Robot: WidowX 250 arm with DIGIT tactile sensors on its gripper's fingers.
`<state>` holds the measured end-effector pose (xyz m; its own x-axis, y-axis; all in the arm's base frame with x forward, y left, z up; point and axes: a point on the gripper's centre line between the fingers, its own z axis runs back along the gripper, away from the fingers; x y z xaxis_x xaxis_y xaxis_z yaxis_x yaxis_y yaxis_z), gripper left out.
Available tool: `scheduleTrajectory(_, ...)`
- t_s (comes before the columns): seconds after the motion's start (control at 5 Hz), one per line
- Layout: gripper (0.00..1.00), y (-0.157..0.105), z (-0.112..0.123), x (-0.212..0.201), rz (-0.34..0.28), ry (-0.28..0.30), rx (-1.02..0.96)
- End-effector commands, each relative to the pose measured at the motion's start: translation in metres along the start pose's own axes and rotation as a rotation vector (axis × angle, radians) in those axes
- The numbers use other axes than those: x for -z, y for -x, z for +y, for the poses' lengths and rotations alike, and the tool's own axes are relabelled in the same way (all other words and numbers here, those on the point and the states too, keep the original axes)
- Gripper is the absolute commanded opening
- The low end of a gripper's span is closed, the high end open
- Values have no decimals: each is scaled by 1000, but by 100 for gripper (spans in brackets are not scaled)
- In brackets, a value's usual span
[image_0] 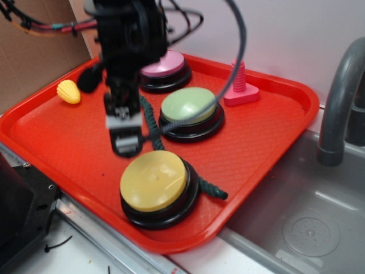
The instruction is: Push the yellow button.
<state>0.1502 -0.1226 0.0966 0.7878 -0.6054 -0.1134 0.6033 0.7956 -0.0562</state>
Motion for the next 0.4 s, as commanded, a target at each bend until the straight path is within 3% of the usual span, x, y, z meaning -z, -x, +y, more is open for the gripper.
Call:
scheduleTrajectory(0.0, 100, -9, -14, 19, 84, -30, 53)
scheduleTrajectory(0.2, 100, -12, -17, 19, 142, -64, 71)
